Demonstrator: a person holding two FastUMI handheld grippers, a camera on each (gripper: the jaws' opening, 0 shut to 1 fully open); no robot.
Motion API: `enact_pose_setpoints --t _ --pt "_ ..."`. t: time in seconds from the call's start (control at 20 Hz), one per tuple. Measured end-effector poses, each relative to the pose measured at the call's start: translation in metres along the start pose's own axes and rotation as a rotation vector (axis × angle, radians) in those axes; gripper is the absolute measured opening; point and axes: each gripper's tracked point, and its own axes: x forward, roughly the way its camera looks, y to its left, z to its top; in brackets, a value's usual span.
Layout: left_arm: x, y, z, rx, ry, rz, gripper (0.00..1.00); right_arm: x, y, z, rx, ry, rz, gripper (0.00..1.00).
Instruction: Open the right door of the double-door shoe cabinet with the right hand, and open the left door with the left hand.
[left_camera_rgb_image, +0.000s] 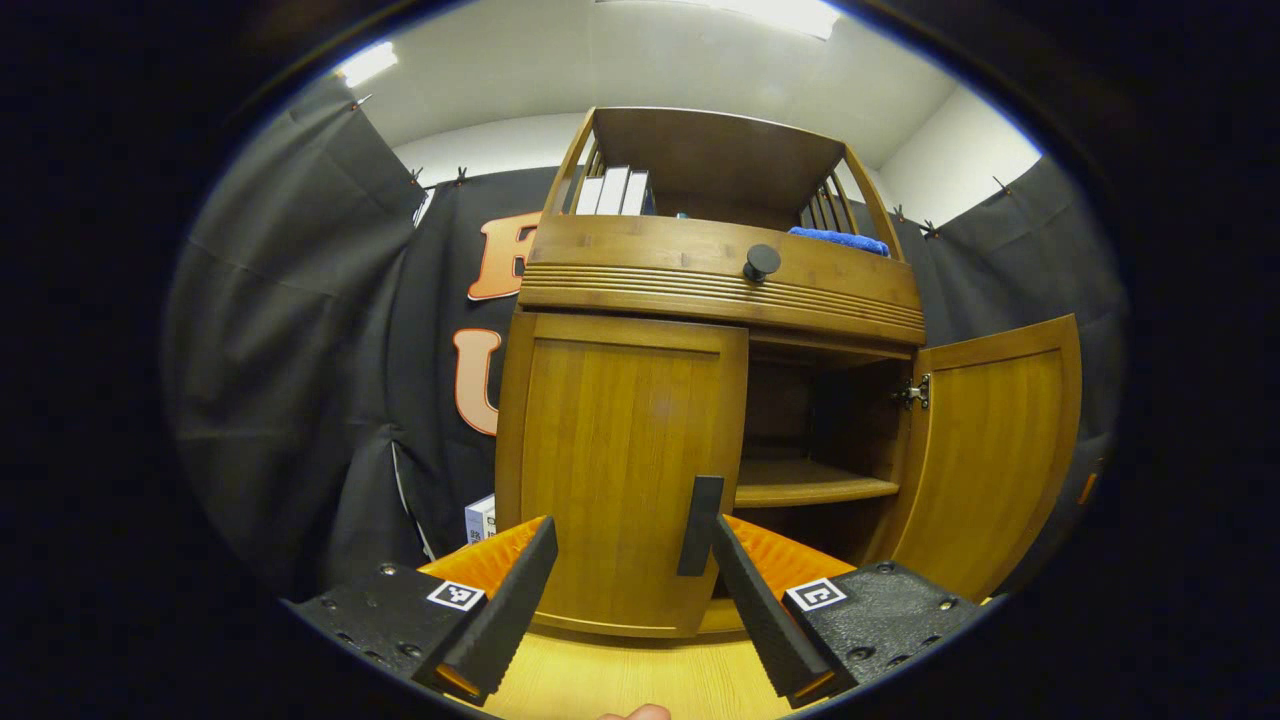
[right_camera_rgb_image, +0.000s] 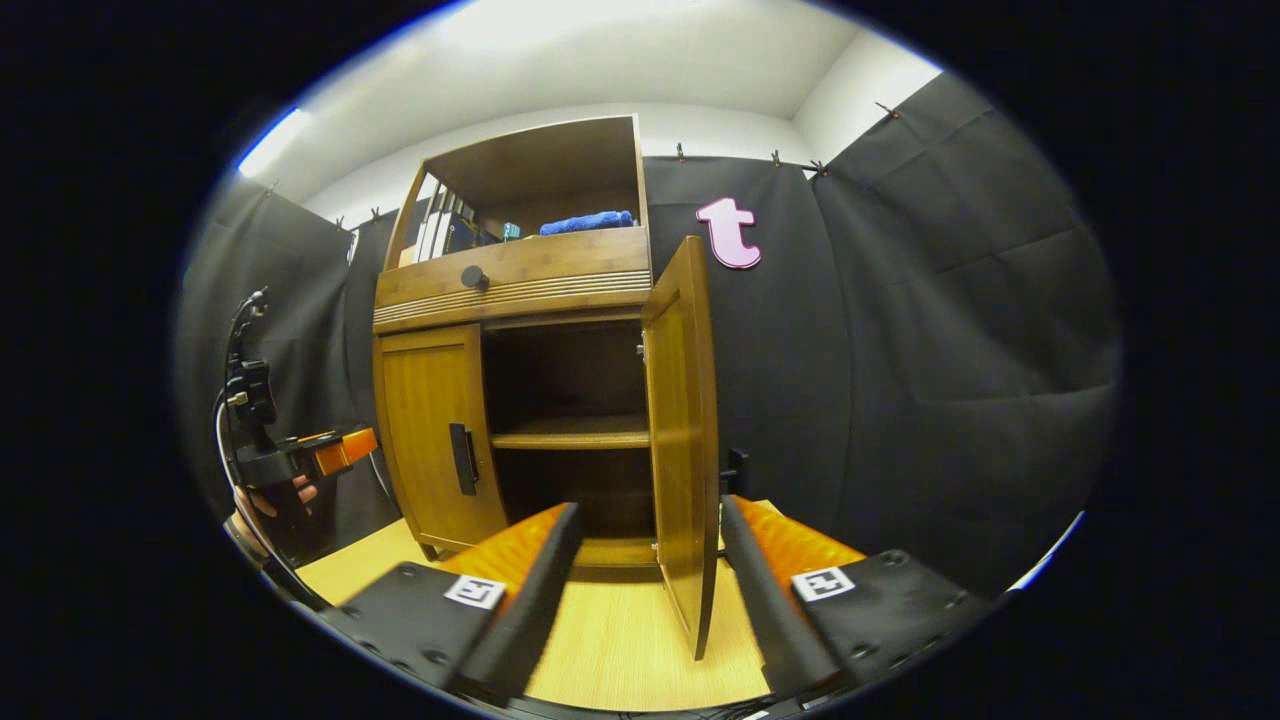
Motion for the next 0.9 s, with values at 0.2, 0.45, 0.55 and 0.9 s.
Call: enact_pose_setpoints --t 0.2,0.45,0.55,0.9 --pt "0.029 -0.01 -0.008 -0.003 0.0 -0.043 0.94 -0.001 0.017 0.002 -0.006 -0.005 0.023 0.92" --pt "0.085 -0.05 -0.044 -0.027 0.093 -0.171 0.92 -0.001 0.018 0.003 -0.009 -0.007 0.012 0.92" --pt "0.103 -0.054 -0.064 -0.024 0.13 -0.161 0.92 -0.004 0.017 0.003 -0.004 -0.007 0.0 0.92" --pt "0.143 -0.059 -0.096 0.031 0.117 -0.123 0.92 -0.015 0.004 0.008 -0.024 -0.025 -0.065 0.92"
